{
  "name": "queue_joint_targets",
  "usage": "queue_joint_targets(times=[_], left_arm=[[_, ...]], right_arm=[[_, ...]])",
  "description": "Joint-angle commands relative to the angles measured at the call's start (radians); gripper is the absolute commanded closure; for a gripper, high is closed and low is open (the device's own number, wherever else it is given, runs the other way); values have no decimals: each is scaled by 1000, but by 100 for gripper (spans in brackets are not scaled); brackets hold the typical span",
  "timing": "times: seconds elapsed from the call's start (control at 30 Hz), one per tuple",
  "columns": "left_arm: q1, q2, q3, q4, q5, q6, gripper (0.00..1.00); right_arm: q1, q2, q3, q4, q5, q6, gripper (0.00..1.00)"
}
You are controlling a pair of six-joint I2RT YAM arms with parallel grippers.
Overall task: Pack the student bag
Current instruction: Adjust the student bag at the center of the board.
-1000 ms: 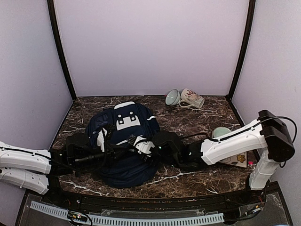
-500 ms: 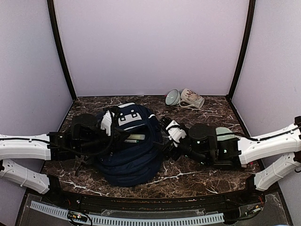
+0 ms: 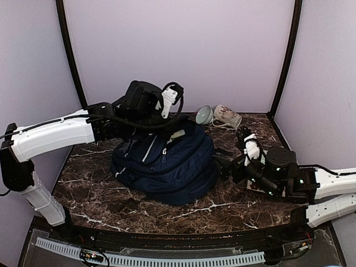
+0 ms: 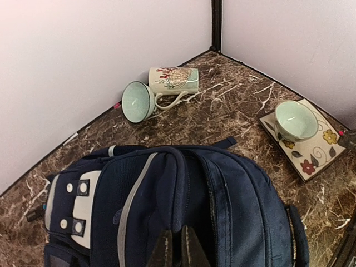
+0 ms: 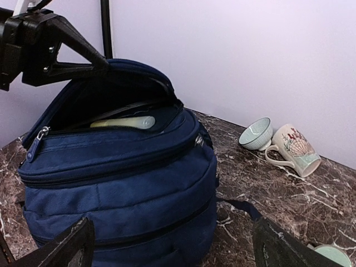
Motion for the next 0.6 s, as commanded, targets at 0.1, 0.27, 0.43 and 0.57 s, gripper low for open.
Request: queue_joint_targets(times=[0.1,0.27,0.43,0.57], left_arm=[[-3,115,457,-2,-71,129,100],[-3,200,474,-82,-58,97,100],[-3,192,259,-6,32,21,100],[-3,165,162,29,139,-27,100]], right_arm=[[-13,-203,-55,-94,24,68,0],[-15,-291,-84,-137,-3,114,0],[-14,-269,-105,-137,-92,164,0],[-14,-184,-80,-148,-182,193,0]])
